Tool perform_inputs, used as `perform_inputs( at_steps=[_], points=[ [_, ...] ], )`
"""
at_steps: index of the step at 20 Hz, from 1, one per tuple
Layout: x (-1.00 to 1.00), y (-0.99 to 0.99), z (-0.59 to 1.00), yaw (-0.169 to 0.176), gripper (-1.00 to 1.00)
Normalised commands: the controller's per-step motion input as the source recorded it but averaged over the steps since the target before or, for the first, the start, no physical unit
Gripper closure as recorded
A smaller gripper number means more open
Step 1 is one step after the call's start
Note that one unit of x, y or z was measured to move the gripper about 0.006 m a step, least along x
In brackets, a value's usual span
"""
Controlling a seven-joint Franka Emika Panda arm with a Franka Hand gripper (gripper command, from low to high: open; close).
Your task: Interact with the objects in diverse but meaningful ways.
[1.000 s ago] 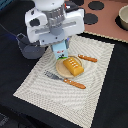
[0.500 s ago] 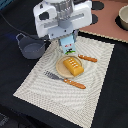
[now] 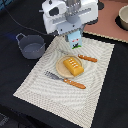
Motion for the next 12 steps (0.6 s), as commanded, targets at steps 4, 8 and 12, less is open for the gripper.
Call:
perform_inputs(
  at_steps=[4, 8, 12],
  points=[
    [0.59, 0.62, -0.03, 0.000, 1.00],
    [0.48, 0.64, -0.18, 0.004, 1.00],
    [0.28, 0.51, -0.14, 0.021, 1.00]
  ],
)
